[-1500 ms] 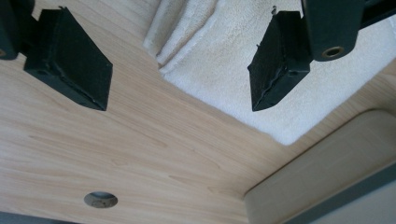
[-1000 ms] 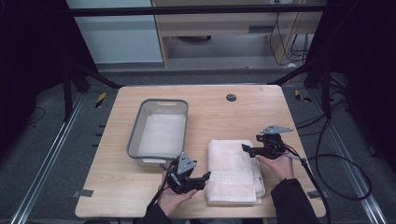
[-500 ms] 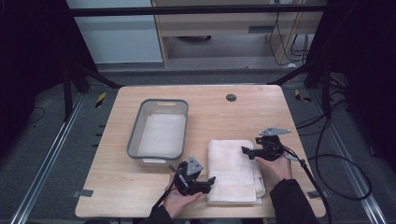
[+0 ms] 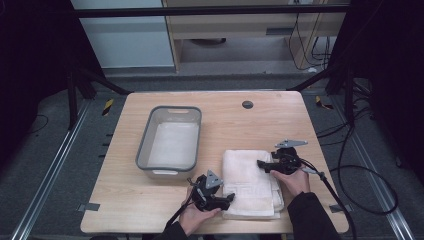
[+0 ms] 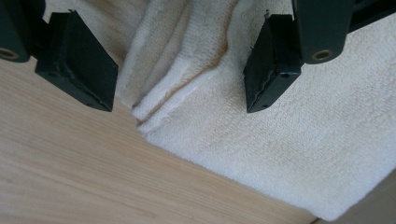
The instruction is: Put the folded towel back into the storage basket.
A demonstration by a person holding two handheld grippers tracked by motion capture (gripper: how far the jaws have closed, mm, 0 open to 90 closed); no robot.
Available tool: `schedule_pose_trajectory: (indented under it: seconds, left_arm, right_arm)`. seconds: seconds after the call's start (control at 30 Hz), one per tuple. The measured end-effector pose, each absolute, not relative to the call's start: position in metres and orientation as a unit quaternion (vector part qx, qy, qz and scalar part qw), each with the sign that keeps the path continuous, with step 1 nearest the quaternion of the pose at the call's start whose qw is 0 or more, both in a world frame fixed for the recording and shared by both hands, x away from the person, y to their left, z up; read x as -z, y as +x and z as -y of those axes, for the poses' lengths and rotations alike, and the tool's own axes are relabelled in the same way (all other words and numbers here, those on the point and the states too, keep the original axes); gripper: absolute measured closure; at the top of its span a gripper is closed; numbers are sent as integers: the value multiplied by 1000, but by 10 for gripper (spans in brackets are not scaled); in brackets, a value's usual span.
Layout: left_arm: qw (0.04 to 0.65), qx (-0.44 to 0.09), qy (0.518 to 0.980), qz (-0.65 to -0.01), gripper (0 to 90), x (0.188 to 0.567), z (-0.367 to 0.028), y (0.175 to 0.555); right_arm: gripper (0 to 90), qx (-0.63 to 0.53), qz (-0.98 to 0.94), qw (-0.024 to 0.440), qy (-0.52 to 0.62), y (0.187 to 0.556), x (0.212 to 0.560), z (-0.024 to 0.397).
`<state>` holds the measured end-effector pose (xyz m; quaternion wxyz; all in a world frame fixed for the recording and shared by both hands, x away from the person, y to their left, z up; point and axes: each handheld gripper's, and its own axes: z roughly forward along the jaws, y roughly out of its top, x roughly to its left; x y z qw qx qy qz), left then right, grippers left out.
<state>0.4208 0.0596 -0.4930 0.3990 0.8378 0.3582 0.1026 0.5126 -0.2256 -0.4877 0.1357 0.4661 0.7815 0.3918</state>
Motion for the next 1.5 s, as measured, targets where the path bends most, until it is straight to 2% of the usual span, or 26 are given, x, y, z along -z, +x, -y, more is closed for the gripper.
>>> schedule_pose_trajectory:
  seconds: [0.43, 0.63, 0.8, 0.9, 1.2, 1.5]
  left_arm:
    - [401, -89, 837, -362, 261, 497, -57, 423]
    - [401, -68, 838, -364, 266, 501, -54, 427]
    - [398, -74, 842, -358, 269, 502, -52, 427]
    - [395, -65, 844, -358, 315, 500, -51, 426]
    - [386, -35, 847, -363, 533, 496, -48, 425]
    - [381, -45, 850, -361, 650, 493, -42, 420]
  right_arm:
    - [293, -386, -777, 112, 485, 515, 496, 225]
    - [351, -387, -777, 107, 485, 515, 496, 223]
    - [388, -390, -776, 97, 486, 516, 497, 224]
    - [423, -392, -775, 91, 487, 516, 497, 223]
    - [532, -398, -771, 58, 494, 517, 495, 224]
    - [624, -401, -766, 45, 501, 517, 494, 223]
